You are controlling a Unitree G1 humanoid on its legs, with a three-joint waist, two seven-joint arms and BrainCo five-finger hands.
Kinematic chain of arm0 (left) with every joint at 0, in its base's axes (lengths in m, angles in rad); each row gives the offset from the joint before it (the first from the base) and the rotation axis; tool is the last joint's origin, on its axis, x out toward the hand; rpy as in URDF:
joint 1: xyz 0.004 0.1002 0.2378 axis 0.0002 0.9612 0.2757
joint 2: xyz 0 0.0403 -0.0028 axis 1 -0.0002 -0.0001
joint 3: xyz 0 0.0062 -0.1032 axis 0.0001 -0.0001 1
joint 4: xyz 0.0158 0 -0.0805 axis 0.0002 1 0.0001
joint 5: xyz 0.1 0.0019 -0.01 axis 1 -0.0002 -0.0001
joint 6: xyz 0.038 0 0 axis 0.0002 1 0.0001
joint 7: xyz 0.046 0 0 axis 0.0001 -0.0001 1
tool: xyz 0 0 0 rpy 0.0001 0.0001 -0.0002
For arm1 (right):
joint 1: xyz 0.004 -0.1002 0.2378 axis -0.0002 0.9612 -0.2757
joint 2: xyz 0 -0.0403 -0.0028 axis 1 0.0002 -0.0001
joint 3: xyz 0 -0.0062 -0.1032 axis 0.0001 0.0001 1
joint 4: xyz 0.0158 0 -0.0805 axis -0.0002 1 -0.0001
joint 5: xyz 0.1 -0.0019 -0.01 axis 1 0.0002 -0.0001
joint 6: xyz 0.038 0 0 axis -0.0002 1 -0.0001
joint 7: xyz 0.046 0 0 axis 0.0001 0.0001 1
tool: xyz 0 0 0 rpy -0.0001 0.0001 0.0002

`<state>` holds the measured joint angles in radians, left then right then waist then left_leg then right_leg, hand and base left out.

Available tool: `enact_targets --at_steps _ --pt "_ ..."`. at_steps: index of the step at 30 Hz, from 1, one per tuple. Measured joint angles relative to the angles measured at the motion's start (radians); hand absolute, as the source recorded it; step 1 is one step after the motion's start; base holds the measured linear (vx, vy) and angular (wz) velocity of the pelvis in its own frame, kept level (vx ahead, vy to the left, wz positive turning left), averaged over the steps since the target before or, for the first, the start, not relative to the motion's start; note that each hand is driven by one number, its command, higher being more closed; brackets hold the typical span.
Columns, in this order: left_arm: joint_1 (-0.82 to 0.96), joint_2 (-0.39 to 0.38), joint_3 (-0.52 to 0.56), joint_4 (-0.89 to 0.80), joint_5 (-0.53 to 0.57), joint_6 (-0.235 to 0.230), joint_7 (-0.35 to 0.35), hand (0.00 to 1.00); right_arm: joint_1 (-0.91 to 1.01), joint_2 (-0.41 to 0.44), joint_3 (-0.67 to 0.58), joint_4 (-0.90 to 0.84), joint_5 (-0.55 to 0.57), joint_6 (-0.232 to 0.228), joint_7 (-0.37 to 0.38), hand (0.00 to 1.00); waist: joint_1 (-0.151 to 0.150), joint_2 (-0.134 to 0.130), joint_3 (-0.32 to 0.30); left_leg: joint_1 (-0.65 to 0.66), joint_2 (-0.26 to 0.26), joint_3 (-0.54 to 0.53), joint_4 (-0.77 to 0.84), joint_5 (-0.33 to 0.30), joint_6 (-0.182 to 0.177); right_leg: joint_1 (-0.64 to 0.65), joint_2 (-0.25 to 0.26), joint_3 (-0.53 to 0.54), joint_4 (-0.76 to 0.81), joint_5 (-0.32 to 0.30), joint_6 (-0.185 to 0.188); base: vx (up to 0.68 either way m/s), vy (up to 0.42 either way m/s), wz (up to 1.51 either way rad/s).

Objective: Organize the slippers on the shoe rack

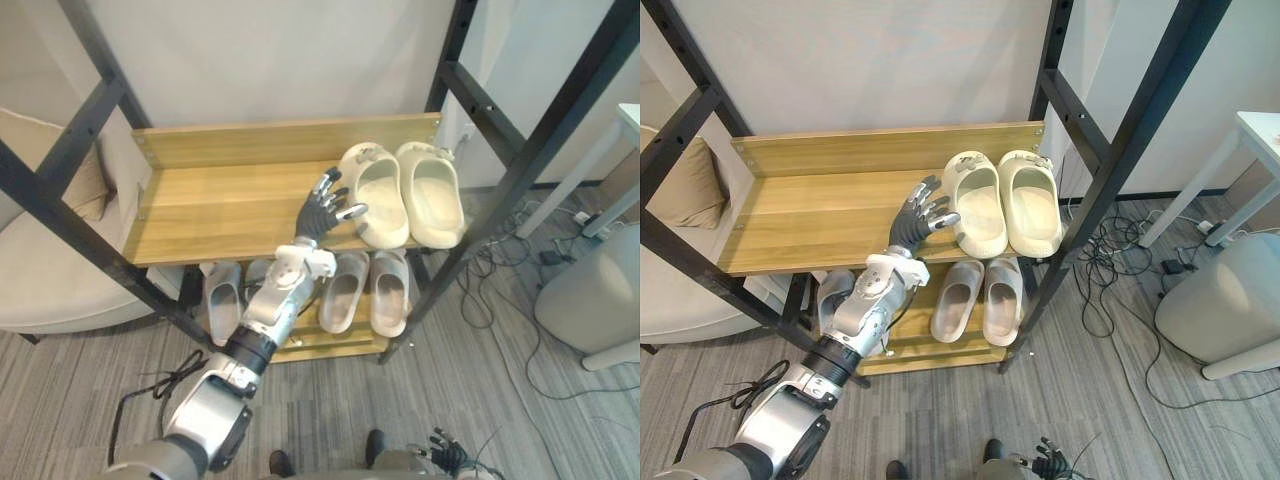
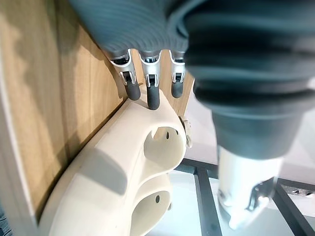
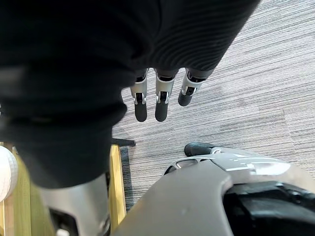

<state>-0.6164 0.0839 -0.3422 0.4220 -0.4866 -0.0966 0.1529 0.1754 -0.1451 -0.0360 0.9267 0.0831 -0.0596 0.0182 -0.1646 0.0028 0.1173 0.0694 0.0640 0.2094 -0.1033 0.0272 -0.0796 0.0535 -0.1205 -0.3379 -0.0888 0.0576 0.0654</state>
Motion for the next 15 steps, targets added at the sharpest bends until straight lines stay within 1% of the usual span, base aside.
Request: enact_targets --at_steps 3,7,8,10,12,13,15 --pt "0.000 0.006 0.007 0.000 0.001 0.001 0.000 0.00 0.001 0.000 -0.001 -0.001 0.004 -0.001 0.000 0.00 0.000 0.001 0.001 0.000 0.000 0.000 0.000 0.000 0.000 0.001 0.000 0.000 0.000 0.000 0.000 0.00 0.000 0.00" --pt "0.000 0.025 0.056 0.000 0.002 0.004 0.000 0.00 0.002 0.000 -0.001 -0.008 0.004 -0.001 0.000 0.00 0.001 0.004 0.002 -0.001 0.000 -0.001 0.000 0.000 0.000 0.002 0.000 0.000 0.000 0.000 0.000 0.00 0.000 0.00" --pt "0.000 0.038 0.084 -0.001 0.003 0.005 0.000 0.00 0.002 -0.001 -0.001 -0.008 0.004 -0.001 0.001 0.00 0.001 0.005 0.003 -0.001 0.000 -0.003 0.000 0.000 0.000 0.004 0.000 -0.002 0.001 0.000 0.000 -0.01 -0.010 0.05" --pt "0.002 0.073 0.108 -0.015 0.004 0.007 0.000 0.00 0.002 -0.002 -0.001 -0.010 0.004 -0.001 0.002 0.00 0.002 0.008 0.005 -0.001 0.000 -0.008 0.000 0.000 0.000 0.008 0.000 -0.008 0.001 0.000 0.000 0.00 -0.007 0.09" --pt "0.021 0.123 0.151 -0.082 0.005 0.008 0.000 0.00 0.003 -0.003 -0.001 -0.009 0.004 -0.001 0.003 0.00 0.006 0.009 0.006 0.000 0.000 -0.019 0.000 0.001 0.000 0.015 0.000 -0.017 0.001 -0.003 0.004 0.00 -0.002 0.14" --pt "0.031 0.136 0.161 -0.109 0.007 0.007 0.000 0.00 0.003 -0.003 0.000 -0.009 0.004 -0.001 0.004 0.00 0.008 0.009 0.006 0.000 -0.001 -0.024 0.000 0.001 0.000 0.017 0.000 -0.021 0.001 -0.004 0.004 0.00 -0.003 0.15" --pt "0.074 0.169 0.184 -0.201 0.007 -0.002 -0.001 0.00 0.003 -0.006 0.000 -0.009 0.003 -0.001 0.009 0.00 0.025 0.010 0.006 -0.001 -0.001 -0.029 0.000 0.001 0.000 0.019 -0.001 -0.026 0.001 -0.005 0.005 0.00 -0.001 0.08"
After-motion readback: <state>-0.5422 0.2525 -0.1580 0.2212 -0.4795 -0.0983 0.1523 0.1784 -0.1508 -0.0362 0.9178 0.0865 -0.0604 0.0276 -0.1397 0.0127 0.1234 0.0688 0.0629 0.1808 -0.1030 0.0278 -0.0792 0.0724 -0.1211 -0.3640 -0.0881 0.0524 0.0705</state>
